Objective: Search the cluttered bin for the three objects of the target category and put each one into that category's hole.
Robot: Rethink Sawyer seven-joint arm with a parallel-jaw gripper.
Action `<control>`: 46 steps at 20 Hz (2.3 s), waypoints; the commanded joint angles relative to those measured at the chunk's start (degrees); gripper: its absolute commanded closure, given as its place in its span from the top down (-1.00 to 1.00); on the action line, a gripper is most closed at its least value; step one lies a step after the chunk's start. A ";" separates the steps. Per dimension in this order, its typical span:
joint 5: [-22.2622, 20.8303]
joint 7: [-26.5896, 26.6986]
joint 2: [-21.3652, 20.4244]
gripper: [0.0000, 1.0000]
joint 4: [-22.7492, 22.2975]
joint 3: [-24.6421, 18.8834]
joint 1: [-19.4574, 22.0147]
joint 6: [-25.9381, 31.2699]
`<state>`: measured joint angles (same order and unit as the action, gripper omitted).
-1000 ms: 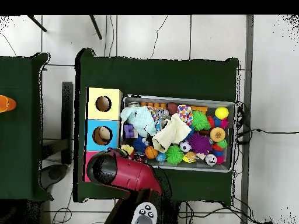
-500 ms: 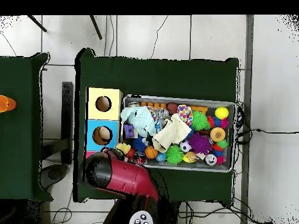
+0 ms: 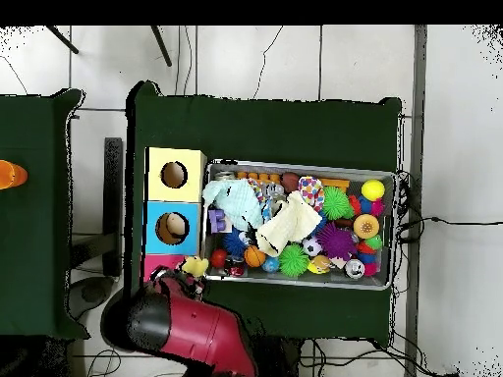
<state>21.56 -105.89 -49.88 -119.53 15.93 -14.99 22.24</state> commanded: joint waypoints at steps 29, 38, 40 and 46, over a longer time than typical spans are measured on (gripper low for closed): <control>13.48 -26.15 -0.53 -1.00 -11.13 -6.55 -10.14 -4.97; 9.65 -19.75 3.11 -1.00 -7.44 -7.93 -3.26 -5.49; 9.12 -19.55 3.94 -1.00 -6.44 -7.95 -2.82 -5.30; 10.42 -22.90 6.10 -1.00 -5.30 -8.99 -4.31 -7.08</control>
<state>31.04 -117.76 -47.79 -129.54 12.11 -19.68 19.80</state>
